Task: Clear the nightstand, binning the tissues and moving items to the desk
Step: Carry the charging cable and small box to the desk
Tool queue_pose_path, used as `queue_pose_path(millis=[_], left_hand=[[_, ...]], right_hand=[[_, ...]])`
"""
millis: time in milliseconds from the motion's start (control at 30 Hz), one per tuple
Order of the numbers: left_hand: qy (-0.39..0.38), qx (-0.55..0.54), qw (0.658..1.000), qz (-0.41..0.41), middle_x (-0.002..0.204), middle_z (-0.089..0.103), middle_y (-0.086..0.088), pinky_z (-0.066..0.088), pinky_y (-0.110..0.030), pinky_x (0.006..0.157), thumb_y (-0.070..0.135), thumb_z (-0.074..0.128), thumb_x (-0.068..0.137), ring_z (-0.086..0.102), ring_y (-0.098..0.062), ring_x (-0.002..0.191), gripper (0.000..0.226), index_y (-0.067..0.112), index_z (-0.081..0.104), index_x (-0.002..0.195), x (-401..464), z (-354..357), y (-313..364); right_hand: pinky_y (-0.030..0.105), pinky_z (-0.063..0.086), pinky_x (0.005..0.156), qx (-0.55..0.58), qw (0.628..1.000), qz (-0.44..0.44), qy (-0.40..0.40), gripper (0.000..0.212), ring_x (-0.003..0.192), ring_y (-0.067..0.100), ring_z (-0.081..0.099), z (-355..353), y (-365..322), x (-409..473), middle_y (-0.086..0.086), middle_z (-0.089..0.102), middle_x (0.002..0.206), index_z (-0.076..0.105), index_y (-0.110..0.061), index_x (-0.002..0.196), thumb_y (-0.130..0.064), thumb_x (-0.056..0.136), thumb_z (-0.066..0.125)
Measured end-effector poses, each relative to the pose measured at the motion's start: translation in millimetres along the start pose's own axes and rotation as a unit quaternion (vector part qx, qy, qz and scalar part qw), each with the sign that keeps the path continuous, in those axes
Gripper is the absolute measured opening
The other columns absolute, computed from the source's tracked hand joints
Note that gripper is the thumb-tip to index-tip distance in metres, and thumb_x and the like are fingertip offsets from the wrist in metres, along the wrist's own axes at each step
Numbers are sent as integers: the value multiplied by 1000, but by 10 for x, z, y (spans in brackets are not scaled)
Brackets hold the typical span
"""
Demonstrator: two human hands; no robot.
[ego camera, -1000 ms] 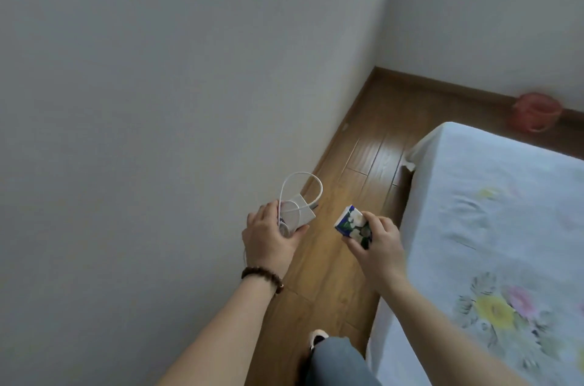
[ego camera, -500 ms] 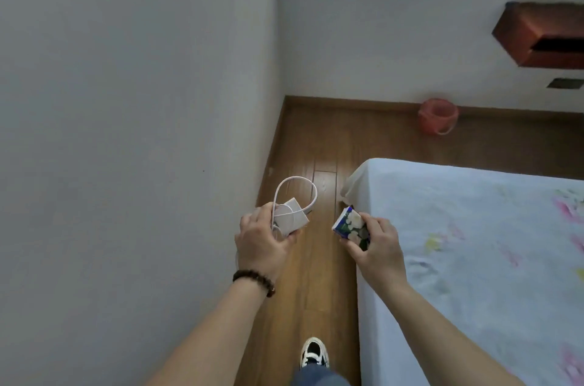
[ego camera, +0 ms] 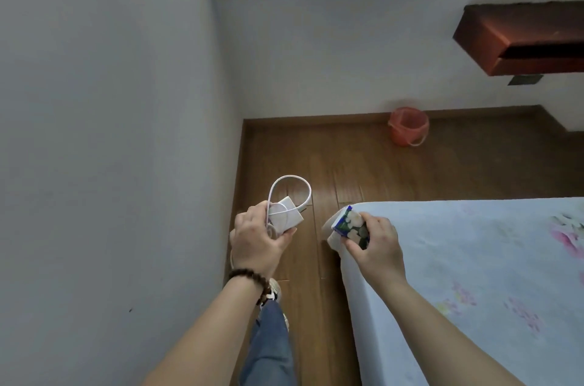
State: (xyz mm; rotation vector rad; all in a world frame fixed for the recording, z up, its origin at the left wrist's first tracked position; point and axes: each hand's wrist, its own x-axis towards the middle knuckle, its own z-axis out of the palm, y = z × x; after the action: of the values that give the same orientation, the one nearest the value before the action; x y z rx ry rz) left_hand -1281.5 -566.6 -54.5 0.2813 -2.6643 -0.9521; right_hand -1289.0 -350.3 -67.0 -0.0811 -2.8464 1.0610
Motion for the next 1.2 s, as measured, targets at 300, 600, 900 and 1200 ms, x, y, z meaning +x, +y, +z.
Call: queue_pose_path(millis=[300,600,900,1200], left_hand=[[-68,-11,996,54,103,60,11,45,-43,82,44,79,67,48,-16,97,52,26,55,110,2313,541,-158],[-107,-30,987,118,105,60,10,41,-37,82,39,80,68,46,-13,98,52,24,55,111,3968,1175,359],[-176,-38,960,215,106,59,11,42,-36,81,41,79,68,47,-14,100,51,28,53,110,4985,2479,1363],[-239,-28,920,308,109,62,5,44,-38,82,43,78,68,49,-20,104,55,22,55,113,5694,4040,3107]], right_hand=[[19,44,72,-3,996,82,33,53,104,10,45,548,-333,2069,0,51,116,49,-19,130,-25,81,71],[21,44,72,-10,984,139,111,56,100,11,46,470,-232,3458,0,52,112,52,-19,127,-30,77,74],[11,39,64,-10,955,221,196,55,97,7,47,-13,691,4552,-1,51,114,52,-20,125,-34,76,75],[16,43,68,-10,916,304,262,59,105,13,52,-1068,1925,5622,3,52,121,51,-17,128,-35,76,74]])
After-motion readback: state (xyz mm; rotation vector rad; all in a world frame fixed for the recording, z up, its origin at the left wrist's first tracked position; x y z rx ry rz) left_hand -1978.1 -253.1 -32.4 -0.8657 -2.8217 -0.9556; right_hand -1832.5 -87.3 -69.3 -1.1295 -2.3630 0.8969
